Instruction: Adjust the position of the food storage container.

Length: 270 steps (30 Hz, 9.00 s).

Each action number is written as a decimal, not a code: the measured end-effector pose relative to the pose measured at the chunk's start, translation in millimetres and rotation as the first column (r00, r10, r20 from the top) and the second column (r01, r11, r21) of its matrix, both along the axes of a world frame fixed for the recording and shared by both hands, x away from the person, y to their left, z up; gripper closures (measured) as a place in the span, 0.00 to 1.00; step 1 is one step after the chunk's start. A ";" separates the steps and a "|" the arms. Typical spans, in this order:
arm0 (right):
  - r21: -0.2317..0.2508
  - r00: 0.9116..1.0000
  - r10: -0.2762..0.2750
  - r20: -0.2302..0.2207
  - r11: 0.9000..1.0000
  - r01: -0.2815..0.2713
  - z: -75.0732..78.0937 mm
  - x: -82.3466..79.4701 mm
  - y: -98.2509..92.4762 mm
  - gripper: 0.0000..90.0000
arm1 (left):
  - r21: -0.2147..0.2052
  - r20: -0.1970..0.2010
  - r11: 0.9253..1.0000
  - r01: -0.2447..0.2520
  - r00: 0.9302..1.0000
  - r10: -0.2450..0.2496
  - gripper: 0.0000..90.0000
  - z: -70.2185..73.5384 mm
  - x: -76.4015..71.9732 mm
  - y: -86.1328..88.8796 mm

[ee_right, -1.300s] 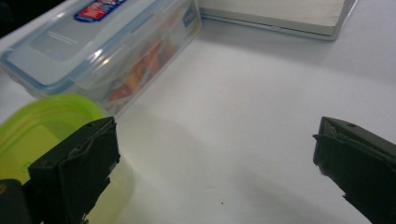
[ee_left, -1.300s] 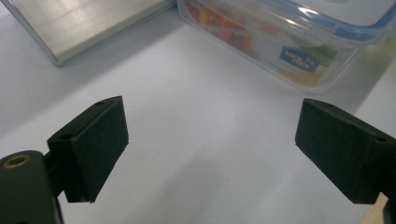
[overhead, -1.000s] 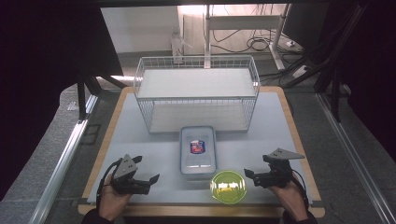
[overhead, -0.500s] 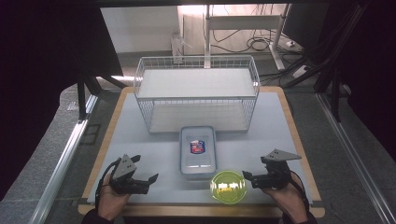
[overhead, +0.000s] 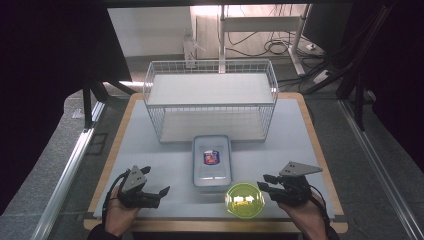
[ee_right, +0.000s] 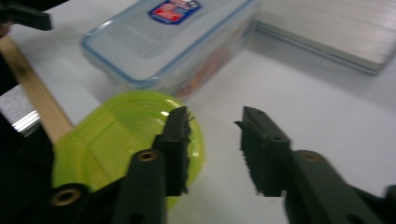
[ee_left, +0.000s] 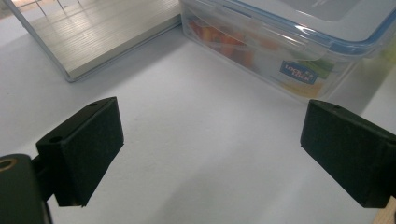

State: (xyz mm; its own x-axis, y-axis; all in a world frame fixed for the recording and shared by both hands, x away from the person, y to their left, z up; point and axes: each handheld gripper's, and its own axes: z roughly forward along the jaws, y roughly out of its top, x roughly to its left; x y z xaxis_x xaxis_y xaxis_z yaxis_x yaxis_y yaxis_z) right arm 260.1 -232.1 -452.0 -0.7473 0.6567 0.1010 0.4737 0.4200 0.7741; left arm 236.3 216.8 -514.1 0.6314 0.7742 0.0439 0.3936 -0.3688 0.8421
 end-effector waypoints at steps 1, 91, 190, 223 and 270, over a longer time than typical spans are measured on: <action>0.000 1.000 0.000 0.000 1.000 0.000 0.0 0.0 0.0 0.76 | 0.000 0.000 1.000 0.000 1.000 0.000 0.06 0.0 0.0 0.0; -0.101 0.990 -0.118 -0.083 0.989 0.110 -17.9 37.6 -34.5 1.00 | 0.060 -0.023 0.998 0.034 0.999 -0.032 0.06 -4.5 1.4 -10.3; -0.131 0.985 -0.119 -0.121 0.986 0.103 -36.9 10.1 14.0 0.99 | -0.049 -0.210 0.978 0.203 0.955 -0.209 1.00 19.2 173.9 -107.7; -0.177 0.962 -0.263 -0.079 0.953 0.246 -36.3 50.0 16.9 1.00 | -0.032 -0.291 0.970 0.241 0.926 -0.239 0.99 15.2 128.4 -74.8; -0.172 0.980 -0.192 -0.060 0.969 0.179 -43.1 75.4 55.5 1.00 | -0.053 -0.331 0.992 0.114 0.935 -0.125 1.00 -0.4 73.4 -40.1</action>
State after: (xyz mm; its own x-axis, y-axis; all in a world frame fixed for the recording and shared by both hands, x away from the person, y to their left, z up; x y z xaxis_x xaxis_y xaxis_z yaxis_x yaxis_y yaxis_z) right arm 335.5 -176.6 -495.2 -0.6051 0.7955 0.0315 0.6100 0.4379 0.6604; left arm 309.7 176.7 -514.5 0.6936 0.6894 -0.2089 0.6083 -0.4051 0.6826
